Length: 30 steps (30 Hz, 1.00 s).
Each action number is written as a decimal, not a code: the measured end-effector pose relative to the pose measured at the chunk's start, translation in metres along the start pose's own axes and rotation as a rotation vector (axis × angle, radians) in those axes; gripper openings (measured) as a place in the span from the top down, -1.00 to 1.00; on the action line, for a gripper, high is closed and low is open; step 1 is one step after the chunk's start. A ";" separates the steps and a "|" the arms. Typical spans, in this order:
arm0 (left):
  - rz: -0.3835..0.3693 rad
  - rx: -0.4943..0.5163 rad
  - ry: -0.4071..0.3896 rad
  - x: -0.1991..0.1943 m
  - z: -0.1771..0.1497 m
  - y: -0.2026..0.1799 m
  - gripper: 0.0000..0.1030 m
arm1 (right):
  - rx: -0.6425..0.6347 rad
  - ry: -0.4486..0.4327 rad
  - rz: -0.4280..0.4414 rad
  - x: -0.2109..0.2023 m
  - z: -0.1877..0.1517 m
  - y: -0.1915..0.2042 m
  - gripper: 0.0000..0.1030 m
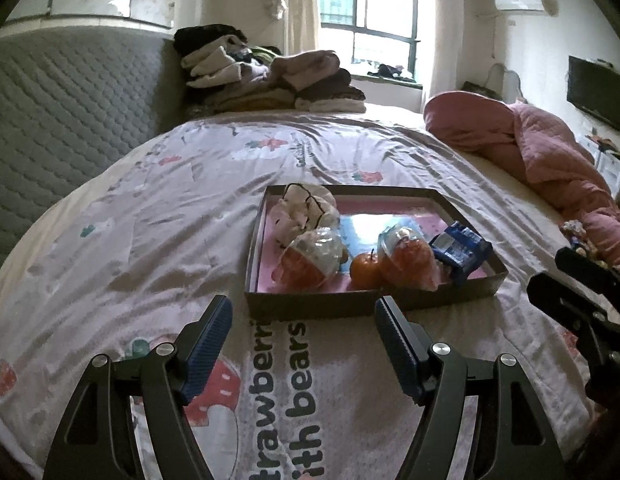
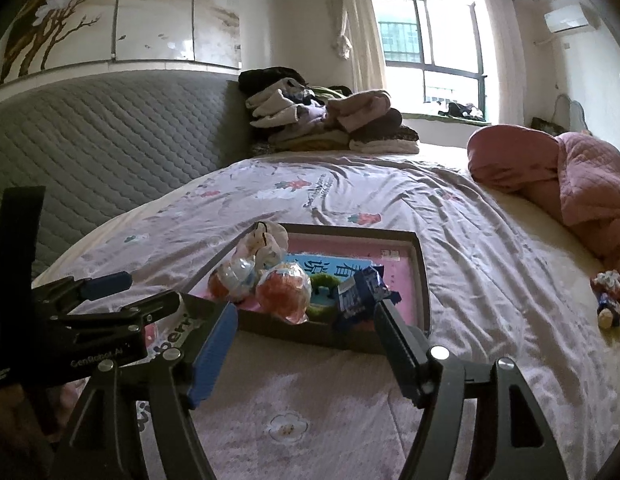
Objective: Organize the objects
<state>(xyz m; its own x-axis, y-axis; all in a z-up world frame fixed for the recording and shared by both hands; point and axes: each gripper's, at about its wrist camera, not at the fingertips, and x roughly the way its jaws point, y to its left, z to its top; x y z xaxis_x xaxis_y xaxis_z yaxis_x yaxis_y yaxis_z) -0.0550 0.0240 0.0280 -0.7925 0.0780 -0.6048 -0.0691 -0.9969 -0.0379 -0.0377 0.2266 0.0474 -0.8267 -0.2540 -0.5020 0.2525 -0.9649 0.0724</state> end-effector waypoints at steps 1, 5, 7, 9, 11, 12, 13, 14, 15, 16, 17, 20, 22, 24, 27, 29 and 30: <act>0.000 -0.001 0.003 0.000 -0.002 0.000 -0.46 | 0.000 0.003 -0.001 0.000 -0.001 0.001 -0.37; -0.003 0.011 0.024 0.003 -0.011 -0.005 -0.46 | 0.000 0.023 0.005 0.001 -0.007 0.004 -0.37; 0.000 0.018 0.029 0.004 -0.015 -0.007 -0.46 | -0.002 0.030 0.000 0.002 -0.009 0.006 -0.37; -0.007 0.021 0.033 0.005 -0.017 -0.008 -0.46 | -0.001 0.033 -0.006 0.003 -0.012 0.006 -0.37; 0.001 0.023 0.036 0.007 -0.019 -0.008 -0.46 | 0.005 0.037 -0.005 0.005 -0.014 0.006 -0.37; -0.001 0.023 0.037 0.007 -0.020 -0.008 -0.46 | 0.008 0.042 -0.006 0.006 -0.015 0.006 -0.37; -0.004 0.022 0.036 0.008 -0.020 -0.008 -0.46 | 0.012 0.043 -0.008 0.006 -0.017 0.005 -0.37; -0.003 0.018 0.035 0.008 -0.020 -0.007 -0.46 | 0.014 0.045 -0.003 0.007 -0.018 0.005 -0.37; -0.001 0.013 0.033 0.008 -0.021 -0.006 -0.46 | 0.015 0.049 -0.001 0.008 -0.019 0.005 -0.37; -0.003 0.012 0.033 0.009 -0.022 -0.006 -0.46 | 0.017 0.052 -0.002 0.009 -0.020 0.005 -0.37; -0.001 0.013 0.035 0.010 -0.022 -0.006 -0.46 | 0.019 0.055 -0.003 0.010 -0.021 0.004 -0.37; 0.003 0.020 0.038 0.012 -0.024 -0.007 -0.46 | 0.027 0.064 -0.003 0.013 -0.023 0.003 -0.37; 0.000 0.023 0.042 0.015 -0.025 -0.008 -0.46 | 0.035 0.073 -0.005 0.016 -0.026 0.001 -0.37; 0.000 0.019 0.046 0.016 -0.026 -0.008 -0.46 | 0.041 0.083 0.000 0.019 -0.028 -0.001 -0.37; 0.005 0.016 0.058 0.020 -0.029 -0.008 -0.46 | 0.048 0.097 -0.002 0.024 -0.033 -0.002 -0.37; 0.006 0.014 0.062 0.022 -0.030 -0.008 -0.46 | 0.052 0.099 -0.006 0.026 -0.035 -0.004 -0.37; 0.009 0.014 0.062 0.023 -0.031 -0.008 -0.46 | 0.053 0.101 -0.007 0.028 -0.036 -0.004 -0.37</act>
<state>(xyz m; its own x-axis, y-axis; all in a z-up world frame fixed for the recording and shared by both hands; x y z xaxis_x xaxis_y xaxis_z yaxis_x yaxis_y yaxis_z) -0.0543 0.0331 -0.0102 -0.7539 0.0676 -0.6535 -0.0708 -0.9973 -0.0214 -0.0436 0.2263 0.0019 -0.7725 -0.2421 -0.5871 0.2182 -0.9694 0.1126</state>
